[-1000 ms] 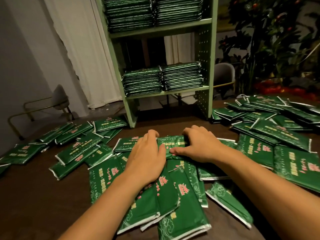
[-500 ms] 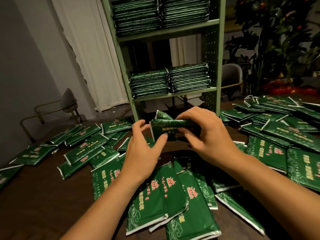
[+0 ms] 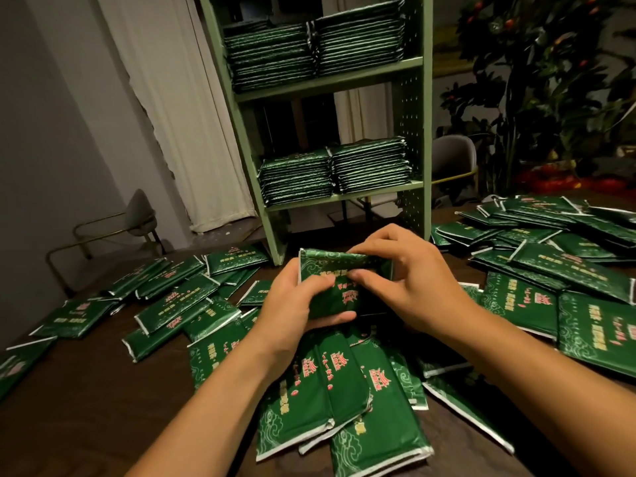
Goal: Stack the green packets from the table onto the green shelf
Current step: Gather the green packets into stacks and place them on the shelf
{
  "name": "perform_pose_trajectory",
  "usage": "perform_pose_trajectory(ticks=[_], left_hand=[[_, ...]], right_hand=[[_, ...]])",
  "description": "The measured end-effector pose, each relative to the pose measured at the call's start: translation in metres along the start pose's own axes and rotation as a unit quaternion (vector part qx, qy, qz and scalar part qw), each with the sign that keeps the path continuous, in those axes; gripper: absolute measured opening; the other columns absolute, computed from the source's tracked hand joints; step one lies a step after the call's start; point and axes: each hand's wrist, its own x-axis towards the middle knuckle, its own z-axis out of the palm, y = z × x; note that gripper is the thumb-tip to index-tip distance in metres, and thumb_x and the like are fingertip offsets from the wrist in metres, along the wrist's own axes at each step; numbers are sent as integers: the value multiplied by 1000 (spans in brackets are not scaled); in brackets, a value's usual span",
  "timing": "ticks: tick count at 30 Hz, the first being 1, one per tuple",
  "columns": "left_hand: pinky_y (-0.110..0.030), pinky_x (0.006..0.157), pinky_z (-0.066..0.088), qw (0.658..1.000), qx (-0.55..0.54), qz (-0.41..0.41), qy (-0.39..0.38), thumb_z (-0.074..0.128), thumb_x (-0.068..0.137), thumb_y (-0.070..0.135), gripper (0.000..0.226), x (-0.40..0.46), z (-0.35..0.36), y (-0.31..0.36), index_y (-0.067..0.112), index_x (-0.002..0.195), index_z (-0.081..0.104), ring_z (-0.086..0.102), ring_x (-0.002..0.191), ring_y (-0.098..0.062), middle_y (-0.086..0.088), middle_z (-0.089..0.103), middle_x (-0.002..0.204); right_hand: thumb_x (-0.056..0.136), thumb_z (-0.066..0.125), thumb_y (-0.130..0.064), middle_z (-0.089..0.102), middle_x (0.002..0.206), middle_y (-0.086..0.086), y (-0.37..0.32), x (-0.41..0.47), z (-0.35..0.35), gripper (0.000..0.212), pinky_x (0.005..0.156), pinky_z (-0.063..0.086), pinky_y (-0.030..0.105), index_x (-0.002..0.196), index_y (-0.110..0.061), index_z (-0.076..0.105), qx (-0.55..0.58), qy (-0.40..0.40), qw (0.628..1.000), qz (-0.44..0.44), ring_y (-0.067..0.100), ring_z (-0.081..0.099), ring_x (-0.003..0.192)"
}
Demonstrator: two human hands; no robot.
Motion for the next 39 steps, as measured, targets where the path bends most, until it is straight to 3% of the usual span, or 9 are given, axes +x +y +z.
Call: perform_pose_trajectory(ticks=[6,13,17,22,27,30,32,36,39], left_hand=[[-53,87,59,999,-26,-42,-1,47,102,43,43,-3,3,5,8,119,66,73,103,-30,-16,75,110],[-52,91,58,996,-49,-7,80,38,108,38,42,-1,-3,5,10,120,67,74,103,-28,-13,75,112],[-49,99,54,993,-51,6,107,38,109,34,35,-1,-2,7,14,114,67,74,99,-20,-6,78,104],[-49,92,57,988,-97,14,117,35,110,33,35,-2,-1,8,15,119,64,72,105,-22,-6,77,110],[-50,93,56,986,-126,17,110,36,109,36,38,-2,0,9,12,127,61,70,112,-26,-9,75,116],[-53,98,52,992,-86,17,89,60,96,33,35,-4,4,7,12,124,59,70,112,-26,-7,75,114],[-52,97,53,995,-51,19,88,70,88,20,38,-3,6,4,11,123,58,70,109,-27,-6,75,112],[-41,81,61,991,-68,14,111,58,97,1,18,2,-1,4,9,114,59,75,90,-21,-6,78,99],[-43,82,61,993,-62,11,95,55,99,3,15,1,-4,6,8,113,58,75,85,-20,-7,78,95]], right_hand=[[85,77,-26,59,100,-9,-9,-2,2,18,85,49,43,102,-22,71,-27,13,999,-32,14,56,97],[81,81,-29,45,88,-4,-4,-1,-5,17,72,36,31,92,-20,72,-141,95,984,48,16,42,86],[92,70,-27,57,77,0,-4,1,-10,9,66,44,31,92,-18,68,33,44,983,174,13,52,67],[95,62,-11,63,64,8,-17,6,-16,9,43,43,23,88,-7,59,356,-34,846,396,16,57,50],[91,68,-12,69,62,8,-21,4,-10,15,46,51,19,97,2,66,431,-70,788,435,13,67,55],[89,71,-12,71,67,12,-26,5,-8,19,49,54,18,94,5,66,458,-82,771,435,14,69,59],[89,72,-17,72,72,13,-28,5,-8,26,50,55,20,98,6,66,444,-104,784,422,16,68,60],[88,69,-49,66,80,4,-18,5,-8,49,56,50,29,108,-5,63,239,-69,898,364,15,61,61],[93,66,-40,68,102,8,-12,3,-8,33,58,52,30,111,-13,61,231,-43,916,325,16,62,70]])
